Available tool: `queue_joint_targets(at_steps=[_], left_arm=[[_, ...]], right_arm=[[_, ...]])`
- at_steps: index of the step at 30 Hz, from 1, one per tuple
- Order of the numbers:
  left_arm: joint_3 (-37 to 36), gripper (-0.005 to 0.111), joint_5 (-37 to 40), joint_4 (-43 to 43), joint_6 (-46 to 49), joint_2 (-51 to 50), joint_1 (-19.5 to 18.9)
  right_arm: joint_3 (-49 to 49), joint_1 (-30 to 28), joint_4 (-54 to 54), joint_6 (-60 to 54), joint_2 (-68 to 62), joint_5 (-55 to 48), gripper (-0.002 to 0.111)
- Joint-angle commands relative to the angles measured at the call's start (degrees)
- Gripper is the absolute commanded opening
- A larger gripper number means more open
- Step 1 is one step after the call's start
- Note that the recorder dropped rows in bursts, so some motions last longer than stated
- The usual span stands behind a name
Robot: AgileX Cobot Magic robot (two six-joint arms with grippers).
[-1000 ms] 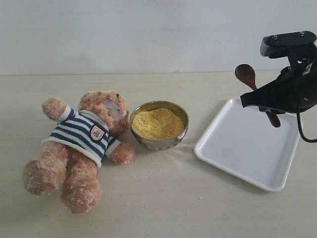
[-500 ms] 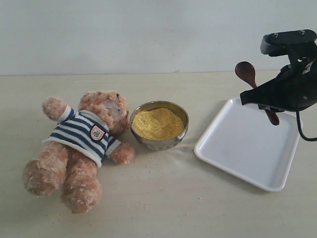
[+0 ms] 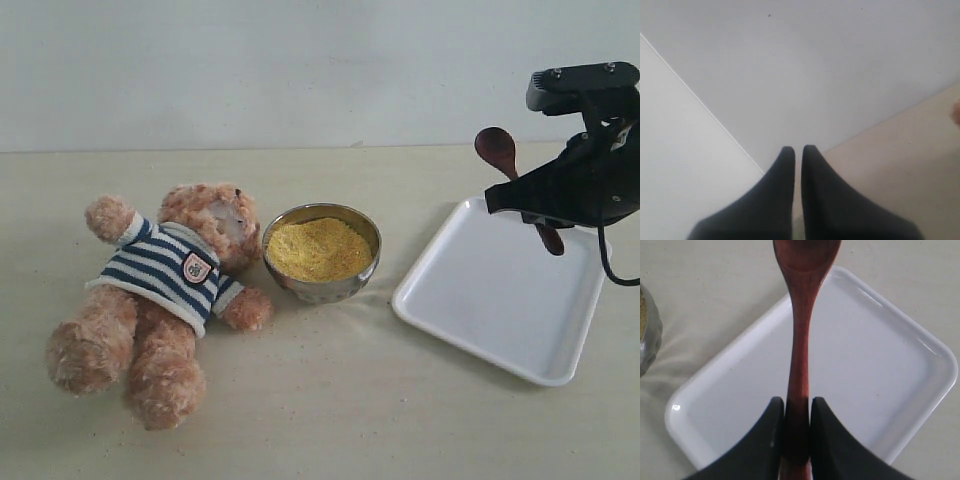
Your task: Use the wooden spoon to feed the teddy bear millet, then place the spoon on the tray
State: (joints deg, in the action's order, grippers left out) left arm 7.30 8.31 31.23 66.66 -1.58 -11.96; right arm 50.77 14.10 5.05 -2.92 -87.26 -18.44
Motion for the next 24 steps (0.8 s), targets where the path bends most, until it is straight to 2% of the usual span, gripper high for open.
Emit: queue_joint_targets(at_steps=[1,5,9,11,13,16,18,20,22,24], left_arm=[[-3.25,0.005,1.60,-0.14,-0.22,1.58,0.49],[-3.75,0.005,3.04,-0.13,-0.22,1.58,0.49],[-3.89,0.005,15.97,-0.14,-0.43,1.58,0.49],[-5.60,0.005,18.41,-0.14,-5.43,1.58,0.49],[-7.30,0.005,13.68,-0.14,-13.88,1.58,0.49],[-7.30,0.005,0.62,3.77,-34.13,1.58,0.49],[-7.30,0.005,-6.61,7.55,-41.30,1.58,0.49],[-7.30,0.005,-7.81,10.88,-43.78,1.58,0.49],[-7.30,0.005,-5.04,14.49,-48.71,1.58,0.49],[-7.30,0.005,-0.54,15.89,-58.85,1.58,0.49]], right_arm=[[-0.14,-0.26,0.24,-0.65,-0.03,-0.30,0.000],[-0.14,-0.26,0.24,-0.65,-0.03,-0.28,0.000],[-0.14,-0.26,0.24,-0.65,-0.03,-0.85,0.000],[-0.14,-0.26,0.24,-0.65,-0.03,-0.73,0.000],[-0.14,-0.26,0.24,-0.65,-0.03,-0.63,0.000],[-0.14,-0.26,0.24,-0.65,-0.03,-0.63,0.000],[-0.14,-0.26,0.24,-0.65,-0.03,-0.49,0.000],[-0.14,-0.26,0.24,-0.65,-0.03,0.01,0.000],[-0.14,-0.26,0.24,-0.65,-0.03,-0.20,0.000],[-0.14,-0.26,0.24,-0.65,-0.03,-1.08,0.000]])
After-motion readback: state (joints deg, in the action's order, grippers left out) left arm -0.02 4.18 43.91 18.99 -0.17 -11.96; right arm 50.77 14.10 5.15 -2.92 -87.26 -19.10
